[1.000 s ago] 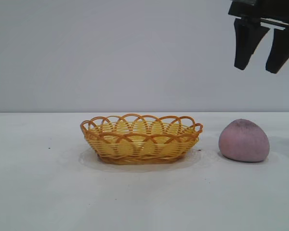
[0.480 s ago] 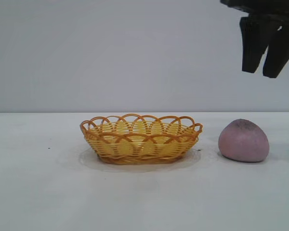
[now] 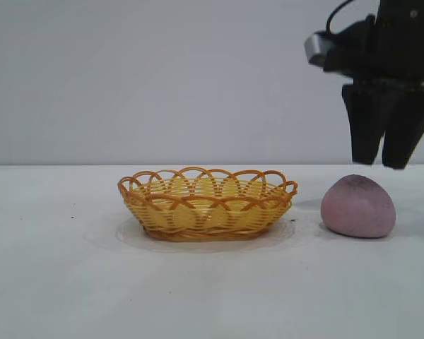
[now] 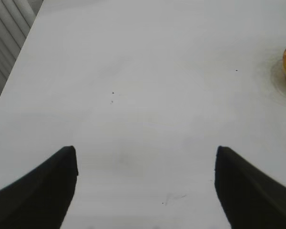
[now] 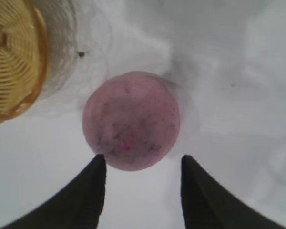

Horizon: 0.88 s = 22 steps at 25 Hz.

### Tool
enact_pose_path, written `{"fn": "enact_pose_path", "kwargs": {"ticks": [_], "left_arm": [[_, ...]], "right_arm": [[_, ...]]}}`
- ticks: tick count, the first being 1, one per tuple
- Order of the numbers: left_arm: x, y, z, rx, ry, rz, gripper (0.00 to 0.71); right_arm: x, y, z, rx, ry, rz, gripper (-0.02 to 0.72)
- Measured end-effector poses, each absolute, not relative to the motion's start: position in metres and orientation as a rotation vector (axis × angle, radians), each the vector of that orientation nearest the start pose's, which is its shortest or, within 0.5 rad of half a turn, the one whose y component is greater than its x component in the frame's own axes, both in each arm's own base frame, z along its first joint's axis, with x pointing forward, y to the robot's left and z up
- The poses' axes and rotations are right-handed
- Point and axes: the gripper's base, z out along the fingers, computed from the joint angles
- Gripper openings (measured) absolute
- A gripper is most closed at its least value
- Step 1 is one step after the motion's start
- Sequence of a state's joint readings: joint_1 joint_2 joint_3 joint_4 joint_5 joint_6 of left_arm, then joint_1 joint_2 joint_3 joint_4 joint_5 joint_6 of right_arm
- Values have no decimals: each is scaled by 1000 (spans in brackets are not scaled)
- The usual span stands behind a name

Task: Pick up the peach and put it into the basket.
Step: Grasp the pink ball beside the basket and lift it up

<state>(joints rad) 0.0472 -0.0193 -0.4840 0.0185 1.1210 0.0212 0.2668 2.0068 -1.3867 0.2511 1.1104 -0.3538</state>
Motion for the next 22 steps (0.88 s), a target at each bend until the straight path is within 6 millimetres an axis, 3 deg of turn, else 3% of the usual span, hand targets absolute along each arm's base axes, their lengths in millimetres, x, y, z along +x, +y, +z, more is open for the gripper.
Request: {"fn": "enact_pose_path", "kwargs": {"ticks": [5,9,11,12,16,22], "left_arm": [[-9,1,268,-29,2102,64,555],[-9,1,268,-29,2102,64,555],[-9,1,268,-29,2102,64,555],[-9,1,268,-29,2102,64,555],[-9,1,268,-29,2102,64,555],[-9,1,268,-29,2102,64,555]], "right_arm": [[359,120,147,-785,3131,370,345],[359,120,145,-790,3149,378,85],[361,121,149,-798,3149,383,57],[362,121,153,-807,3155,388,0],[373,126,175,-812,3097,406,0],[379,142,241,-778,2886,496,0]]}}
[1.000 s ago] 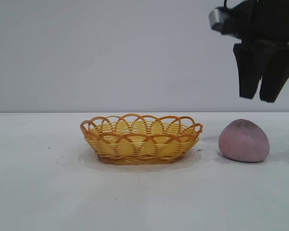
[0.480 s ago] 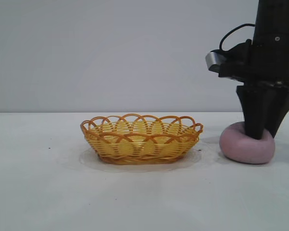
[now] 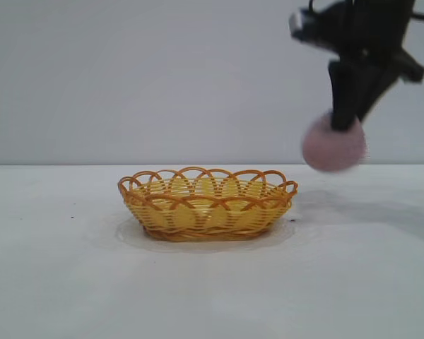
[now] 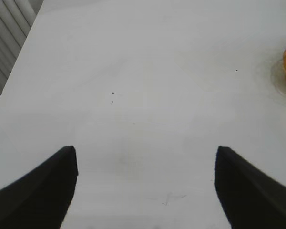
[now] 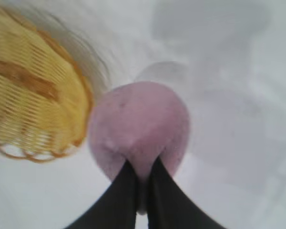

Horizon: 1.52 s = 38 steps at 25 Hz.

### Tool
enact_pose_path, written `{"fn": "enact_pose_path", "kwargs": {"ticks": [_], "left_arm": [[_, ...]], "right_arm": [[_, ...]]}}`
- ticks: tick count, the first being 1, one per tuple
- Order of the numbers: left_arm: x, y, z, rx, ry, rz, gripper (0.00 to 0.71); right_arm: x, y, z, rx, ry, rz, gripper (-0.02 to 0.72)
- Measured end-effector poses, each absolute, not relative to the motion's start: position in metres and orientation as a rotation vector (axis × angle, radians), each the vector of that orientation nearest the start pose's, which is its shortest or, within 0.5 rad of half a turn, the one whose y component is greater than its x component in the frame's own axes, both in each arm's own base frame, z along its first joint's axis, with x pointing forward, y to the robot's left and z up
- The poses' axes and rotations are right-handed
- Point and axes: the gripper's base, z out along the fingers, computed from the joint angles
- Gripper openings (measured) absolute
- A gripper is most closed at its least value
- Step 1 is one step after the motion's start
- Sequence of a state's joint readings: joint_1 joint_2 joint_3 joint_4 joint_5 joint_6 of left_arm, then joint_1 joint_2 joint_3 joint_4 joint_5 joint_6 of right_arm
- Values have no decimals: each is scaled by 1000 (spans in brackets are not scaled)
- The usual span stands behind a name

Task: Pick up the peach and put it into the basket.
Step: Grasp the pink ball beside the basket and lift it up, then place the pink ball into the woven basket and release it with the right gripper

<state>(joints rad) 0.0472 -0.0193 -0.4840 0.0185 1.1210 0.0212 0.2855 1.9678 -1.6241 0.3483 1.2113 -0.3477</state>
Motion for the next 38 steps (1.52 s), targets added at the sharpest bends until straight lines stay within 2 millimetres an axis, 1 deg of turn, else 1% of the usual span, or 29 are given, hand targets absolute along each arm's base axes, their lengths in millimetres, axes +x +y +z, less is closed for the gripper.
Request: {"fn": "enact_pose_path", "kwargs": {"ticks": [2,4,5,7,10,14,16,17,19,20,24,25,26,27,30,31,32,33,34,37,38], "left_arm": [[-9,1,268,-29,2102,64,555],[-9,1,268,-29,2102,64,555],[-9,1,268,-29,2102,64,555],[-9,1,268,-29,2102,64,555],[-9,1,268,-29,2102,64,555],[-9,1,268,-29,2102,64,555],[-9,1,268,-29,2102,64,555],[-9,1,268,-29,2102,64,555],[-9,1,268,-29,2102,64,555],[-9,1,268,-29,2102,64,555],[-9,1,268,-29,2102,64,555],[-9,1,268,-29,2102,64,555],[-9,1,268,-29,2102,64,555],[-9,1,268,-29,2102,64,555],[-9,1,268,-29,2102,64,555],[-9,1,268,-29,2102,64,555],[-9,1,268,-29,2102,64,555],[-9,1,268,-29,2102,64,555],[-9,1,268,-29,2102,64,555],[-9,1,268,-29,2102,64,555],[-9,1,268,-29,2102,64,555]], "right_arm": [[374,156,249,-817,2856,525,0],[367,174,249,-881,2840,539,0],[362,187,245,-929,2841,549,0],[355,206,235,-1006,2851,564,0],[347,231,214,-1098,2870,568,0],[347,250,184,-1147,2863,554,0],[348,255,175,-1148,2852,547,0],[349,257,173,-1144,2846,545,57],[350,258,171,-1141,2838,540,57],[351,258,171,-1137,2828,538,123],[352,259,171,-1130,2814,535,249],[352,259,171,-1130,2814,535,244],[352,259,171,-1132,2817,536,288],[352,258,171,-1135,2821,537,302],[351,257,171,-1147,2828,527,297],[351,257,171,-1151,2827,520,351],[351,257,172,-1155,2824,511,363],[351,256,173,-1160,2821,500,354],[351,255,176,-1163,2815,491,412],[350,252,188,-1172,2782,461,470],[350,252,193,-1172,2770,454,468]]}}
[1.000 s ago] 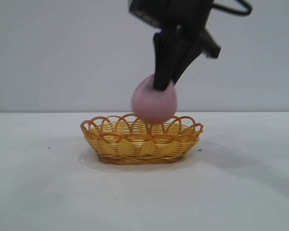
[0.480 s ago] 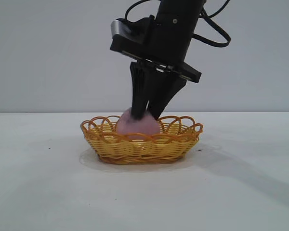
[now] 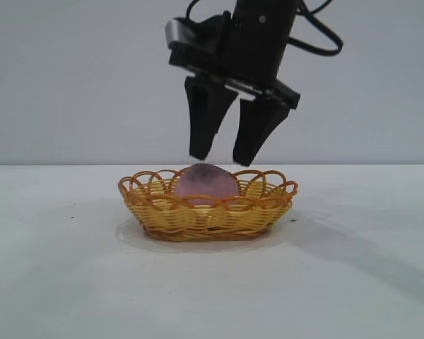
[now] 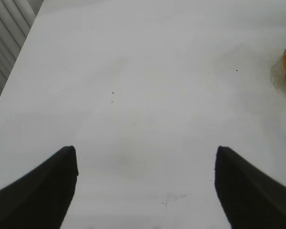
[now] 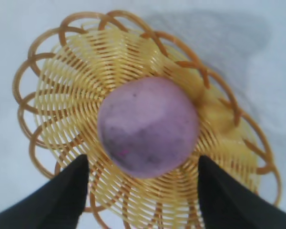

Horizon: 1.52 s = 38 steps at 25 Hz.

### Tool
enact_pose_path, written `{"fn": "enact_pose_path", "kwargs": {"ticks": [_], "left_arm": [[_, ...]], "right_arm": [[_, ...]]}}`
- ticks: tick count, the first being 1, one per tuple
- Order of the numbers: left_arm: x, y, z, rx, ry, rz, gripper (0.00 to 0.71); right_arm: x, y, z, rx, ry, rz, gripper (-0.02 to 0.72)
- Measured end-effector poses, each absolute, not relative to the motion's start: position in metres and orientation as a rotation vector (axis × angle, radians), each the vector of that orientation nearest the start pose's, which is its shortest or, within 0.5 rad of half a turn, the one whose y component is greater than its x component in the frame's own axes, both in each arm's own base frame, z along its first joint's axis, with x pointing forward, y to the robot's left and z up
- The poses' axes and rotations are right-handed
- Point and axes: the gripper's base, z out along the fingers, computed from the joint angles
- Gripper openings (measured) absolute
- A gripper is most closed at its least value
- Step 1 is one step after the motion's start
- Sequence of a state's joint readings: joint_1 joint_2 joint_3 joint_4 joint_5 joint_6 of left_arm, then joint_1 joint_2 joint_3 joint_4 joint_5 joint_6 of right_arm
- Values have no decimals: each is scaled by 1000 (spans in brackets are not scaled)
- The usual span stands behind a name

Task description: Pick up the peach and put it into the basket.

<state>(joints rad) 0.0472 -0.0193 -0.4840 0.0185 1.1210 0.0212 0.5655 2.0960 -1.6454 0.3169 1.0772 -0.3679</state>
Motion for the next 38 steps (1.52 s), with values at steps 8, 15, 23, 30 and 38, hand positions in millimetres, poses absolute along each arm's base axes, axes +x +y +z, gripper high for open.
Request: {"fn": "enact_pose_path", "kwargs": {"ticks": [8,15,23,30,38], "left_arm": [[-9,1,268,-29,2102,64,555],[-9,1,268,-29,2102,64,555],[-9,1,268,-29,2102,64,555],[-9,1,268,-29,2102,64,555],[-9,1,268,-29,2102,64,555]], "right_arm": [[362,225,206,-1085,2796,443,468],[402,141,206,-736,2872,457,468],[419,59,205,-482,2943,410,468],[417,45,203,-479,2998,307,468],[413,31,203,-352,3091,100,468]]}}
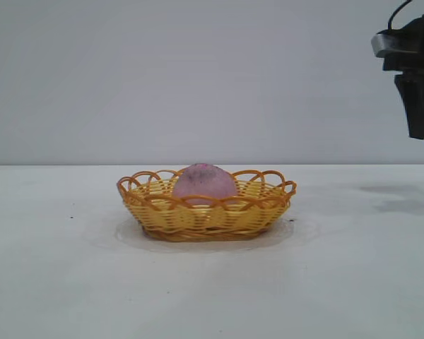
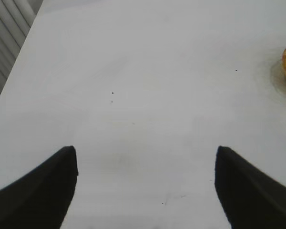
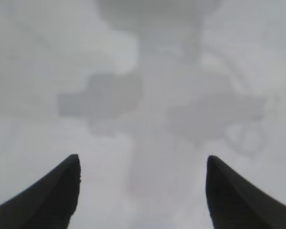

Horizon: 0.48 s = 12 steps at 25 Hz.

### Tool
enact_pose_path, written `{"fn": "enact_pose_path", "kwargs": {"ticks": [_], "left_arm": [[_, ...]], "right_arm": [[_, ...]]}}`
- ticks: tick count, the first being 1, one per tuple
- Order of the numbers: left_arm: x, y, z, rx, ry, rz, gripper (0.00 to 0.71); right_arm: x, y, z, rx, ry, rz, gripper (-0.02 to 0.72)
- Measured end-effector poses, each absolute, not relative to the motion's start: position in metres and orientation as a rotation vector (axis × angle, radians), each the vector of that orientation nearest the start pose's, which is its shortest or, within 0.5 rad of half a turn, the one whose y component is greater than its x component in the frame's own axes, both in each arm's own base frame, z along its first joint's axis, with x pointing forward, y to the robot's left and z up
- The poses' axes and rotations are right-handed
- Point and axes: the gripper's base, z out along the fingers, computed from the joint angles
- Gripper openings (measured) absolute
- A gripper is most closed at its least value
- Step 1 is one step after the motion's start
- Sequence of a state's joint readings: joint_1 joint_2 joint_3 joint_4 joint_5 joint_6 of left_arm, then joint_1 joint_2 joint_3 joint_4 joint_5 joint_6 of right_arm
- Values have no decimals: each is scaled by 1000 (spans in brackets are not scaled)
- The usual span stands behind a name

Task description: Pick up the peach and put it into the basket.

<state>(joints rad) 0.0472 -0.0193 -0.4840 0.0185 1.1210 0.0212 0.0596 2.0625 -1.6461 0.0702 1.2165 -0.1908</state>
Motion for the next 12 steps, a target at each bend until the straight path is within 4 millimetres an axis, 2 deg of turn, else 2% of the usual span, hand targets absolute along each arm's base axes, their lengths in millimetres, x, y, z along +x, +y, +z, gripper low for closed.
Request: {"fn": "enact_pose_path", "kwargs": {"ticks": [3,4,5,6,9,12], "left_arm": [[-9,1,268,-29,2102,64,555],[-9,1,268,-29,2102,64,555],[-9,1,268,-29,2102,64,555],[-9,1,268,-29,2102,64,555],[-9,1,268,-29,2102,64,555],[-9,1,268,-29,2102,64,555]], "right_arm": [[410,31,215,-338,3062,102,468],[408,31,225,-336,3040,104,468],[405,31,235,-330,3016,105,427],[402,31,243,-326,2999,106,424],[387,30,269,-319,2946,104,425],[366,29,282,-317,2939,103,425]]}}
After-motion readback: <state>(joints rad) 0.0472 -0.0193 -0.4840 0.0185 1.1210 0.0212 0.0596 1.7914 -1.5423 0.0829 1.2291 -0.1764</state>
